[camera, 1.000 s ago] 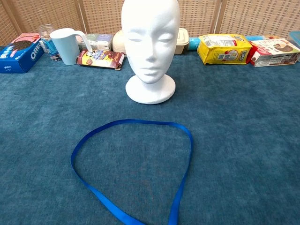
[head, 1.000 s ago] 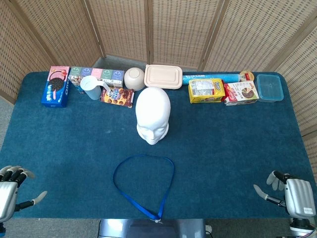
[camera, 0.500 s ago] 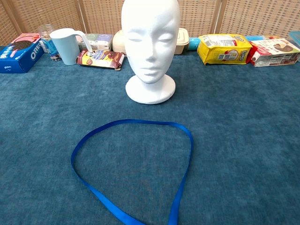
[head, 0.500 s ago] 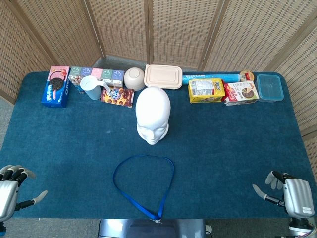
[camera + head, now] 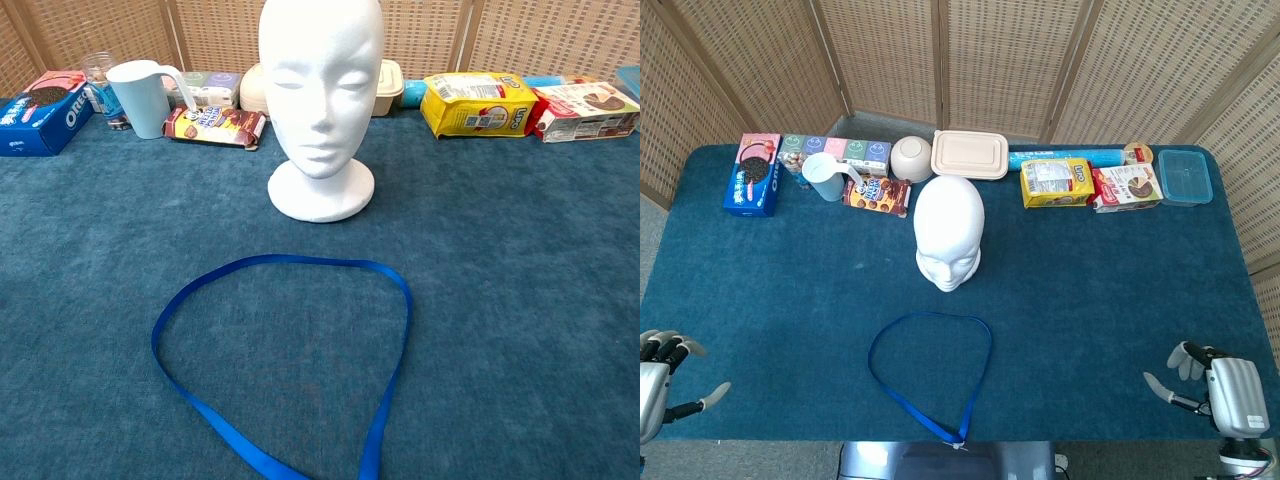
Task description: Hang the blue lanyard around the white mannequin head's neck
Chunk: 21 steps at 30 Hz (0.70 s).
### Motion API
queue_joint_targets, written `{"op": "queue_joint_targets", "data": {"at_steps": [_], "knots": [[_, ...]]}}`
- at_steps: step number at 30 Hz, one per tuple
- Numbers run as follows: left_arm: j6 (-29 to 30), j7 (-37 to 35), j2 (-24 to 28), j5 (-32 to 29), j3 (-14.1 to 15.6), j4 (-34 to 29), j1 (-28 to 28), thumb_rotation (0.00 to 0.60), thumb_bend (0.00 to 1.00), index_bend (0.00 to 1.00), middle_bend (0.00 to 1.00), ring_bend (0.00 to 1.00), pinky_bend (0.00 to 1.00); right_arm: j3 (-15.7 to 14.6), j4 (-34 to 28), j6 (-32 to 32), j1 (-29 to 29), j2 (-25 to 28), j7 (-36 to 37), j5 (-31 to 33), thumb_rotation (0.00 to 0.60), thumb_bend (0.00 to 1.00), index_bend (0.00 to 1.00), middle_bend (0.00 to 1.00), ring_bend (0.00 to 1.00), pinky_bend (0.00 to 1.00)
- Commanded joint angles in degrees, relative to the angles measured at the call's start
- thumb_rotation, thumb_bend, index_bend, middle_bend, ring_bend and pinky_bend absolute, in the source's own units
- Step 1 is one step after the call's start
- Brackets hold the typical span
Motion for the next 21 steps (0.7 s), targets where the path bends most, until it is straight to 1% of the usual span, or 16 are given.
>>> {"op": "queue_joint_targets", "data": {"at_steps": [1, 2, 3, 6, 7, 8, 11, 14, 17, 19, 21], "knots": [[0.0, -0.1, 0.5, 0.0, -0.3, -0.3, -0.3, 0.344, 0.07, 0.43, 0.39, 0.26, 0.19, -1.2, -2.2, -2.9, 2.1, 1.4, 5.5, -2.4, 0.340, 0.23, 0.55, 0.70, 0.69, 0.69], [-0.1, -0.1, 0.8, 0.0, -0.4, -0.4, -0.4, 0.344, 0.07, 0.42, 0.40, 0.26, 0.19, -1.5, -2.9, -3.9, 2.8, 2.0, 7.0, -3.1, 0.350, 0.23, 0.55, 0.70, 0.69, 0.69], [-0.2, 0.0, 0.9, 0.0, -0.5, -0.4, -0.6, 0.345, 0.07, 0.43, 0.40, 0.26, 0.19, -1.7, -3.3, -4.6, 3.4, 2.4, 7.8, -3.7, 0.388, 0.24, 0.53, 0.70, 0.69, 0.69], [-0.6, 0.3, 1.6, 0.2, -1.0, -1.0, -1.3, 0.343, 0.07, 0.43, 0.39, 0.26, 0.19, -2.0, -4.2, -7.1, 5.7, 3.3, 8.6, -6.4, 0.557, 0.27, 0.48, 0.70, 0.69, 0.69], [-0.7, 0.4, 1.7, 0.3, -1.1, -1.1, -1.4, 0.343, 0.07, 0.43, 0.39, 0.26, 0.19, -2.0, -4.1, -7.5, 6.2, 3.3, 7.9, -7.0, 0.584, 0.27, 0.46, 0.70, 0.69, 0.69], [-0.9, 0.5, 2.0, 0.4, -1.2, -1.3, -1.7, 0.344, 0.07, 0.43, 0.39, 0.26, 0.19, -1.9, -3.6, -8.4, 7.0, 3.4, 5.8, -8.0, 0.597, 0.28, 0.44, 0.70, 0.69, 0.69], [-1.5, 0.6, 2.5, 0.6, -1.5, -1.8, -2.3, 0.342, 0.07, 0.43, 0.39, 0.26, 0.19, -1.7, -3.2, -11.4, 9.1, 3.0, 0.2, -9.5, 0.600, 0.28, 0.38, 0.70, 0.70, 0.70], [-2.1, 1.2, 3.0, 0.5, -1.9, -2.2, -3.0, 0.348, 0.07, 0.43, 0.39, 0.26, 0.19, -1.5, -4.0, -14.9, 11.5, 2.7, -2.5, -10.2, 0.600, 0.28, 0.35, 0.70, 0.75, 0.75], [-2.5, 1.7, 3.4, 0.7, -2.2, -2.6, -3.6, 0.350, 0.07, 0.43, 0.39, 0.26, 0.19, -0.6, -3.9, -17.1, 13.7, 2.0, -3.9, -10.5, 0.600, 0.27, 0.34, 0.73, 0.83, 0.82], [-2.8, 1.9, 3.7, 0.8, -2.3, -2.8, -3.9, 0.345, 0.07, 0.43, 0.39, 0.26, 0.19, 0.0, -3.5, -18.2, 15.1, 1.2, -4.9, -10.8, 0.600, 0.25, 0.34, 0.78, 0.91, 0.91], [-3.0, 2.1, 4.1, 0.8, -2.4, -3.0, -4.1, 0.345, 0.07, 0.43, 0.39, 0.26, 0.19, 0.4, -2.9, -19.4, 16.6, 0.1, -5.9, -11.5, 0.600, 0.24, 0.34, 0.83, 0.97, 0.97]]}}
